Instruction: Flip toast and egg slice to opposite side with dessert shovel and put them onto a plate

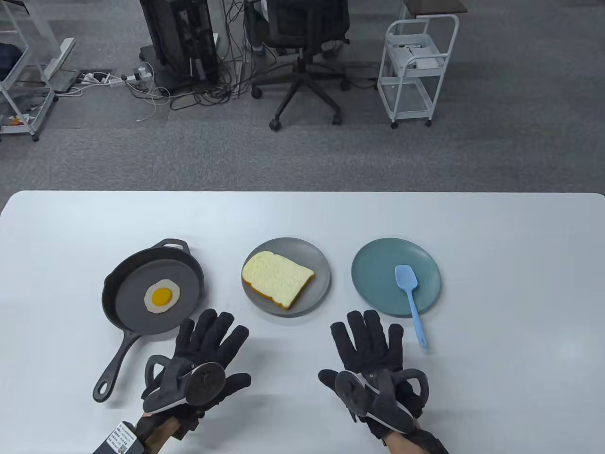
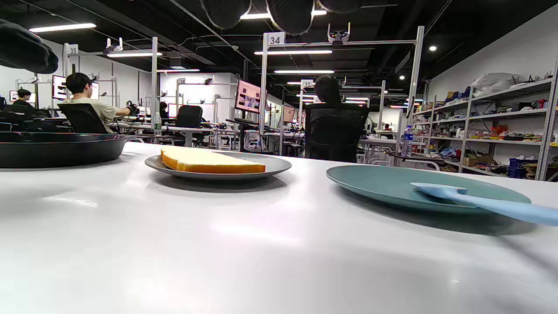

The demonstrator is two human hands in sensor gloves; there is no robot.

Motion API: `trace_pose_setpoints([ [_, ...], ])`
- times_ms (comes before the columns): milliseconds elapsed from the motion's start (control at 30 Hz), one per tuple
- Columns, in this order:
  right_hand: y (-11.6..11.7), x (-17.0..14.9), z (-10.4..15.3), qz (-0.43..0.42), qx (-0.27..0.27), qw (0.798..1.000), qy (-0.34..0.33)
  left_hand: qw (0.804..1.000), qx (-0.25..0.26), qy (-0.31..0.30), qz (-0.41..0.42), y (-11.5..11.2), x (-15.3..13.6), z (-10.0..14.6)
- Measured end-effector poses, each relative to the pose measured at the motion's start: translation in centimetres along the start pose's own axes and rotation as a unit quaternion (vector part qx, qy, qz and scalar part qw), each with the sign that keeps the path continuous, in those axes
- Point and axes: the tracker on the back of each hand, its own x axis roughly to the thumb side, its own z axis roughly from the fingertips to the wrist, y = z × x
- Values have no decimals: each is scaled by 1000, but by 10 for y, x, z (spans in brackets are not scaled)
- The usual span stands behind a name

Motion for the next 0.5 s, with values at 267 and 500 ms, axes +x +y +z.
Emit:
trace_pose_setpoints([
  [267,1,-1,0,-4,6,1000,4,1000,-2,0,-1,-1,0,0],
  [500,1,-3,0,-6,6,1000,8,1000,2,15,-7,2,-5,0],
])
